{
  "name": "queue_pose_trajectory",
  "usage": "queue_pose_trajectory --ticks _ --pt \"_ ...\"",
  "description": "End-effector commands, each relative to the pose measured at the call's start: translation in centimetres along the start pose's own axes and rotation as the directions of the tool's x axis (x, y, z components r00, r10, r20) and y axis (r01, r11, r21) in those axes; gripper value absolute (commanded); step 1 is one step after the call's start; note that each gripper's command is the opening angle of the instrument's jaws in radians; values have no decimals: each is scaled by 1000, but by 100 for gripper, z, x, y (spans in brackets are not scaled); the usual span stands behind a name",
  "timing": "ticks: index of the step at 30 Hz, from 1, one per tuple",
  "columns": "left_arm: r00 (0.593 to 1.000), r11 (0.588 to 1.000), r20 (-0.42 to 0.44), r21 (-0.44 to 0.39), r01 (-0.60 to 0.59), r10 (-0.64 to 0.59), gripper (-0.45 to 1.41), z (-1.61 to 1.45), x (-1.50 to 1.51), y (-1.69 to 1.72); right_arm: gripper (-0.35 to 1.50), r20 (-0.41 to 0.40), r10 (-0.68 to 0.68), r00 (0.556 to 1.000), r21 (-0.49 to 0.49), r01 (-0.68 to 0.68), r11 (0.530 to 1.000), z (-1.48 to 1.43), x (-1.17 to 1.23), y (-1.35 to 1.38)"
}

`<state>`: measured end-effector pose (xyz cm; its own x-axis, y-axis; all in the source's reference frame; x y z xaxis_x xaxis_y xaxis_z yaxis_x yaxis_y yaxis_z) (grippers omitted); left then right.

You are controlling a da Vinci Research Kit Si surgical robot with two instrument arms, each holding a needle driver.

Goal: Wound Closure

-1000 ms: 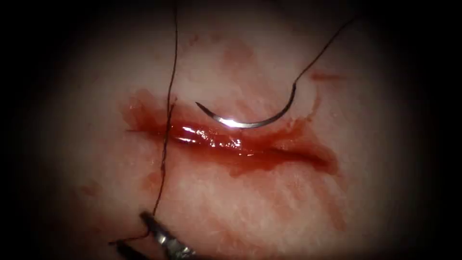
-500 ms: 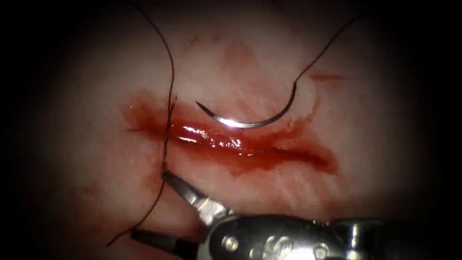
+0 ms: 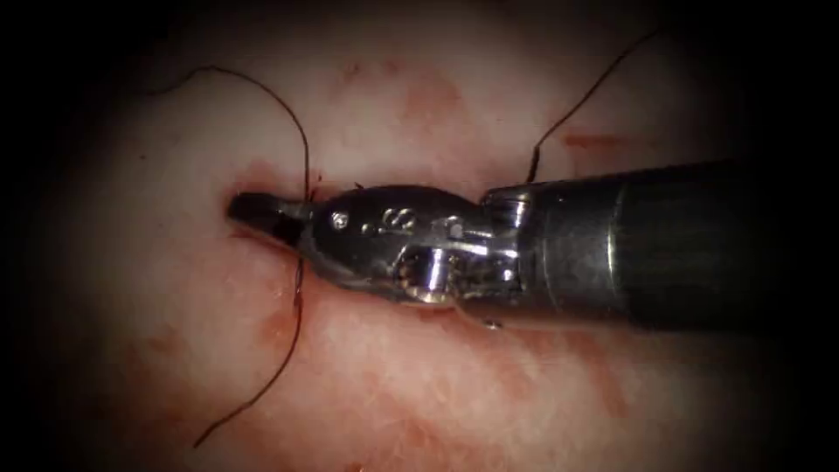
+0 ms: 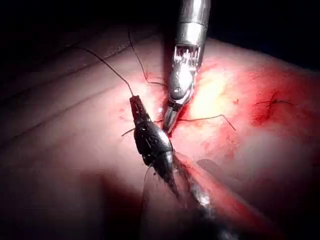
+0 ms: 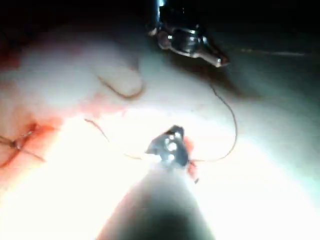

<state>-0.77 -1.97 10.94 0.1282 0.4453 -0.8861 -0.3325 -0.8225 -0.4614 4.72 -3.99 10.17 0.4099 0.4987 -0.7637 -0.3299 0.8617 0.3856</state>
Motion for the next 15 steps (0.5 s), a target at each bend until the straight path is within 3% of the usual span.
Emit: queue_pose_trajectory --ticks 1,7,15 --pt "1000 1000 2 4 7 -7 -45 6 -8 8 -35 -1 -2 1000 -8 2 1000 19 0 4" --pt "999 999 2 8 38 -38 -45 7 -19 33 -35 -20 13 1000 -30 -14 999 51 17 12" --pt "997 998 -26 9 68 -67 -45 9 -25 49 -35 -68 15 998 -33 -17 999 71 27 17"
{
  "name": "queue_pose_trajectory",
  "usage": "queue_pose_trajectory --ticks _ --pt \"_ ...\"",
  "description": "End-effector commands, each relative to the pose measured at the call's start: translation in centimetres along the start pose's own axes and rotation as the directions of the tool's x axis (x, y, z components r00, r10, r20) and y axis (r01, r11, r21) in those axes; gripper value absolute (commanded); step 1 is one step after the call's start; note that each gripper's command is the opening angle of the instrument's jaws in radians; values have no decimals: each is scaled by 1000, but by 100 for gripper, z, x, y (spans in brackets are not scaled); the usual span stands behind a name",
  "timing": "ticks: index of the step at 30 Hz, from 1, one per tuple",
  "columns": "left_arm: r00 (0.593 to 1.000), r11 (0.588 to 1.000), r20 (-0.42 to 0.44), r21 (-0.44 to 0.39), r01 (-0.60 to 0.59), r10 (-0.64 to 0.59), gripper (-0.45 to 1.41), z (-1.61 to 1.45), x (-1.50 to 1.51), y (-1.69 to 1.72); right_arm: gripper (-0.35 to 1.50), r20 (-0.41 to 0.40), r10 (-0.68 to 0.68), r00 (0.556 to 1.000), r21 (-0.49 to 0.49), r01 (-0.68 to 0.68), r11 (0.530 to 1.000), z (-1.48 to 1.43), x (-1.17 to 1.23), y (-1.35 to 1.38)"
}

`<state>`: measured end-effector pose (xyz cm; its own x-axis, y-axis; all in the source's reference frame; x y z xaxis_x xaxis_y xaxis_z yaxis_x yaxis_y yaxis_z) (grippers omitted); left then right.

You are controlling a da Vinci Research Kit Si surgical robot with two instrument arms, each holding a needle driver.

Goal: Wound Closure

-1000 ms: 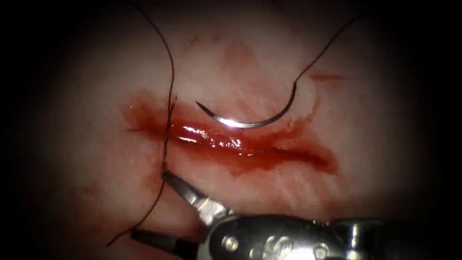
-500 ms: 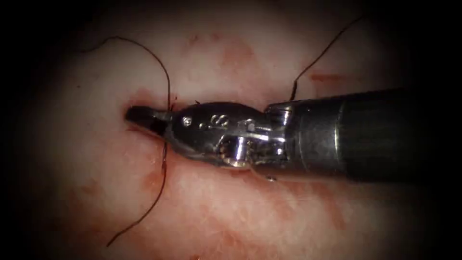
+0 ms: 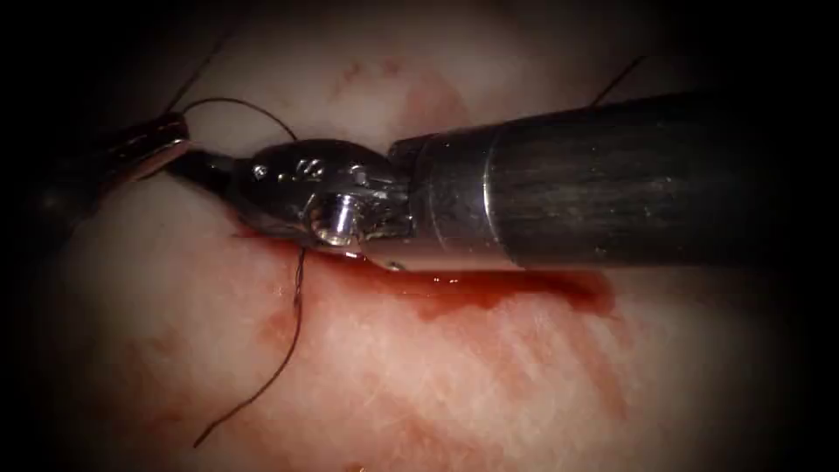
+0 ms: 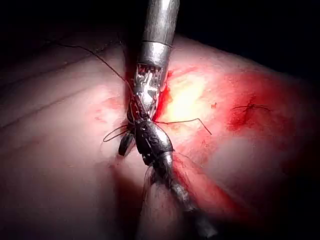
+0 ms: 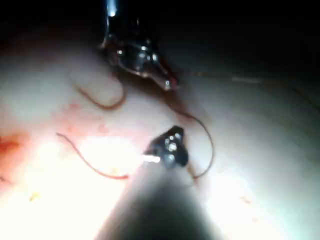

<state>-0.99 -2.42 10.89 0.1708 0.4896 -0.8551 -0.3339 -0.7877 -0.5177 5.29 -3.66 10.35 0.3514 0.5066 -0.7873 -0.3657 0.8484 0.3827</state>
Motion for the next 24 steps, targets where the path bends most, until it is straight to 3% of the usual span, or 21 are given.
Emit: queue_pose_trajectory --ticks 1,6,13,19,24 --pt "1000 1000 -3 -2 2 -2 -45 4 -7 3 -35 -18 -2 1000 -3 2 1000 12 1 2" --pt "1000 1000 -8 -10 10 -10 -45 8 -17 13 -35 -105 81 991 3 -81 997 28 3 14" --pt "999 999 -11 -23 30 -31 -45 8 -28 17 -35 -217 179 959 95 -162 982 51 6 15" --pt "999 999 -13 -31 32 -32 -45 0 -27 15 -35 -297 248 922 141 -214 967 48 7 23" --pt "997 997 -46 -36 65 -66 -45 -12 -32 -5 -35 -402 309 862 186 -253 949 34 18 28"
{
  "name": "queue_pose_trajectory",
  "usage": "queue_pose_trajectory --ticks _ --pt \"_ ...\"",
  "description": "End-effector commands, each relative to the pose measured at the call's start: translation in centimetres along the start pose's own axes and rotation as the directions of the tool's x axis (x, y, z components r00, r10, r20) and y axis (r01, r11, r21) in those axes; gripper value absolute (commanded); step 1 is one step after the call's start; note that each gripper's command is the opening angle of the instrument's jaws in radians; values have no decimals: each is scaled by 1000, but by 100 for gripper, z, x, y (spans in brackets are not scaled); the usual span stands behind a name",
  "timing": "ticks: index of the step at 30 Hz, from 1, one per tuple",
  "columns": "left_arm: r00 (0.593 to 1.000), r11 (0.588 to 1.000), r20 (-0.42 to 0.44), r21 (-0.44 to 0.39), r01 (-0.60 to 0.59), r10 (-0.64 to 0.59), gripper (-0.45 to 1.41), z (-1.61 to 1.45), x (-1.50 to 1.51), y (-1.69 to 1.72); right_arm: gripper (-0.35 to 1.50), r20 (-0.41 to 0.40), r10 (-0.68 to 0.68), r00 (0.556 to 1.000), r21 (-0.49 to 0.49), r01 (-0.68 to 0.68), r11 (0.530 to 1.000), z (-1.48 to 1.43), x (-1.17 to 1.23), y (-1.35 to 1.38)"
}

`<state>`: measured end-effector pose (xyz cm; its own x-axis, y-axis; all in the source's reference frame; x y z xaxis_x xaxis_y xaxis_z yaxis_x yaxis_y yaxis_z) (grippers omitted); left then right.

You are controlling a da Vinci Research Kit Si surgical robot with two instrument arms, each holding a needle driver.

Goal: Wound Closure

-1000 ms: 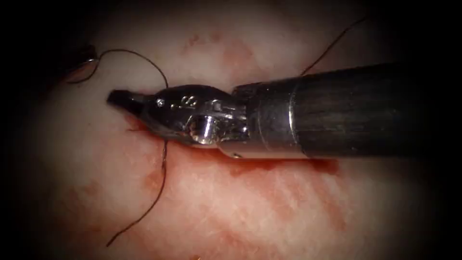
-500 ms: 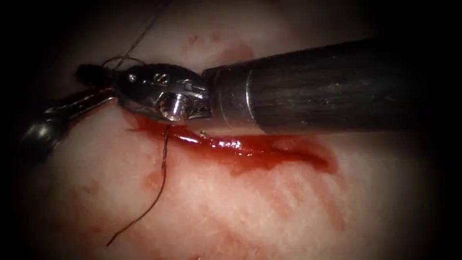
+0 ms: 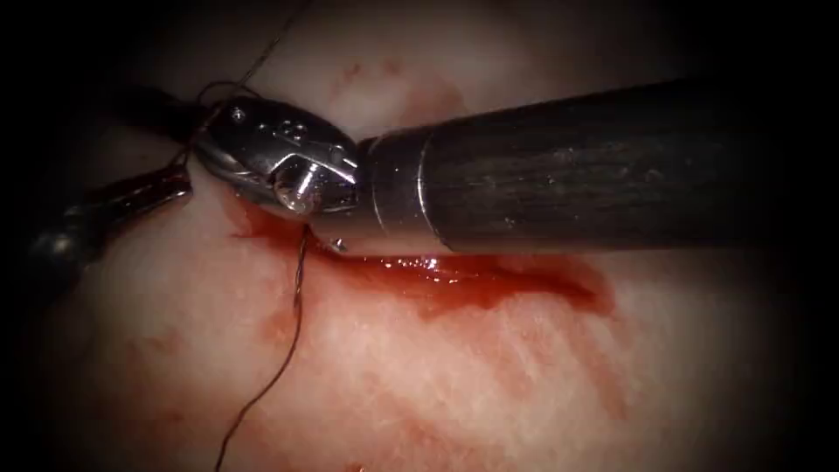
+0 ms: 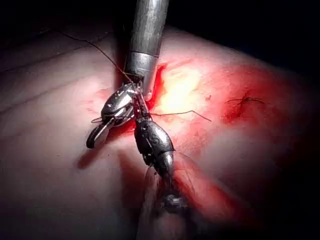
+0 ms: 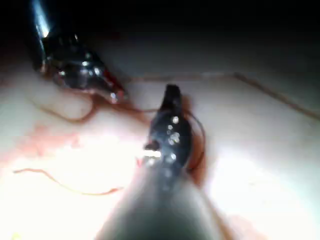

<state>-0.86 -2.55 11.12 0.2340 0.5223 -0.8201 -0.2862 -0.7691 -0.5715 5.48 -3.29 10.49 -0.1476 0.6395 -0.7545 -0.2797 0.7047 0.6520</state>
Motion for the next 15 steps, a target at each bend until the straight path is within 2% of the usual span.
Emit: queue_pose_trajectory --ticks 1,2,6,8,15 --pt "1000 1000 0 8 7 -7 -45 2 -10 -2 -35 -29 3 1000 10 -3 1000 5 2 -2" --pt "1000 1000 -13 13 14 -13 -45 -1 -11 -6 -35 -72 9 997 24 -7 1000 -1 8 -3" --pt "999 1000 -32 21 17 -16 -45 -5 -10 -13 -35 -134 20 991 47 -14 999 -18 17 -3" --pt "999 999 -46 30 24 -23 -45 -7 -11 -19 -35 -169 32 985 93 -16 996 -33 25 -4" --pt "998 999 -54 39 25 -23 -45 -6 -12 -26 -35 -160 66 985 185 -36 982 -54 32 -12"
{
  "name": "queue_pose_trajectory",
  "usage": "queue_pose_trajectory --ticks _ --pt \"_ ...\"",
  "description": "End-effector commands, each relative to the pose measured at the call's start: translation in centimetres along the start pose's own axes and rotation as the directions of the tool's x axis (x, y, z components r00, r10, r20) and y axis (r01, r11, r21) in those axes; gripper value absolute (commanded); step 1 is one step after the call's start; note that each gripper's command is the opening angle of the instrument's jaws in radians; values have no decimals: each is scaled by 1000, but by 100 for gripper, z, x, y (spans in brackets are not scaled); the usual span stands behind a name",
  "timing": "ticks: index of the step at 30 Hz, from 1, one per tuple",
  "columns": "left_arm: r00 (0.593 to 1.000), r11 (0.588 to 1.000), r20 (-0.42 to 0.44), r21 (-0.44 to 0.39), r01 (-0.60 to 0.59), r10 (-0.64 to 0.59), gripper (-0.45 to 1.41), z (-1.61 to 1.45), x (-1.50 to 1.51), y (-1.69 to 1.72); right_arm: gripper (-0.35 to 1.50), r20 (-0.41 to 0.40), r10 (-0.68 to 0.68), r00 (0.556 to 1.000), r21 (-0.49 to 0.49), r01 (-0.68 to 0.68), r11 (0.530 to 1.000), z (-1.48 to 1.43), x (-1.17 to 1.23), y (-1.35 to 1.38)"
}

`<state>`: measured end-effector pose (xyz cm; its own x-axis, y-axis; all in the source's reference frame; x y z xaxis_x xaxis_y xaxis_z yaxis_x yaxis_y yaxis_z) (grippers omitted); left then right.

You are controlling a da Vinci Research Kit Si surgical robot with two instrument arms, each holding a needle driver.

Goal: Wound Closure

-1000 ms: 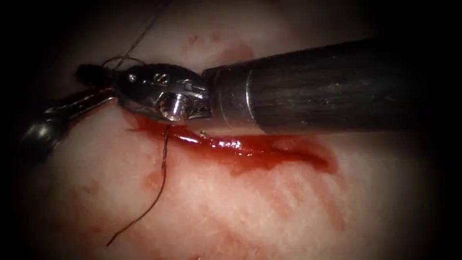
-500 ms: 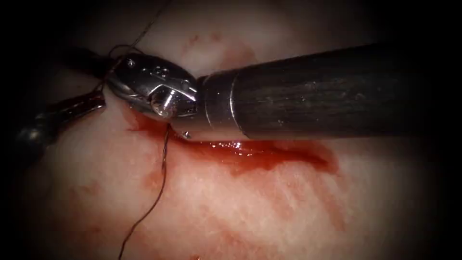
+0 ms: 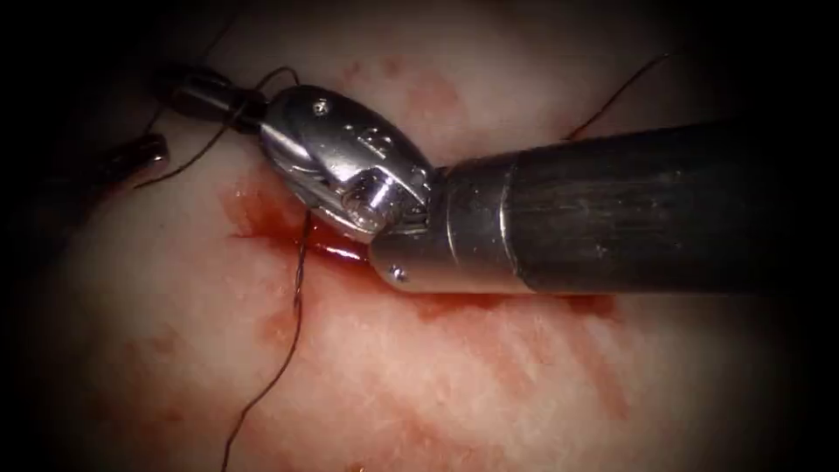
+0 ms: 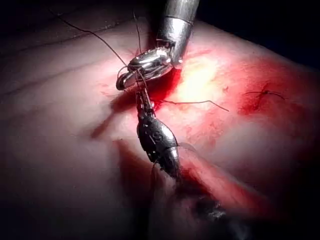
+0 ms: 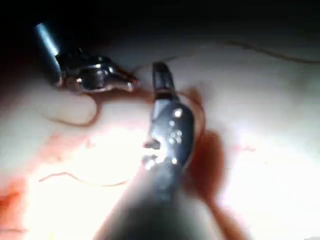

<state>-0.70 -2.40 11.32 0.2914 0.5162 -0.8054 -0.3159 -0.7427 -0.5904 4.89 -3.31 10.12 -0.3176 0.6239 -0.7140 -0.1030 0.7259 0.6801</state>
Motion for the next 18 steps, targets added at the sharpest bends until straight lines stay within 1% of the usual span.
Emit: queue_pose_trajectory --ticks 1,7,12,15,18 --pt "1000 1000 2 3 8 -8 -45 5 -9 0 -35 5 7 1000 22 -8 1000 4 -3 -4" --pt "1000 1000 3 15 14 -14 -45 5 -22 -10 -35 18 12 1000 110 -14 994 5 -2 -19" --pt "1000 1000 4 22 13 -14 -45 2 -28 -17 -35 20 7 1000 154 -10 988 6 4 -26" --pt "1000 1000 4 22 12 -12 -45 1 -29 -20 -35 20 -8 1000 193 4 981 1 8 -29" --pt "1000 1000 4 25 12 -12 -45 0 -29 -20 -35 14 -13 1000 148 11 989 -8 11 -27"
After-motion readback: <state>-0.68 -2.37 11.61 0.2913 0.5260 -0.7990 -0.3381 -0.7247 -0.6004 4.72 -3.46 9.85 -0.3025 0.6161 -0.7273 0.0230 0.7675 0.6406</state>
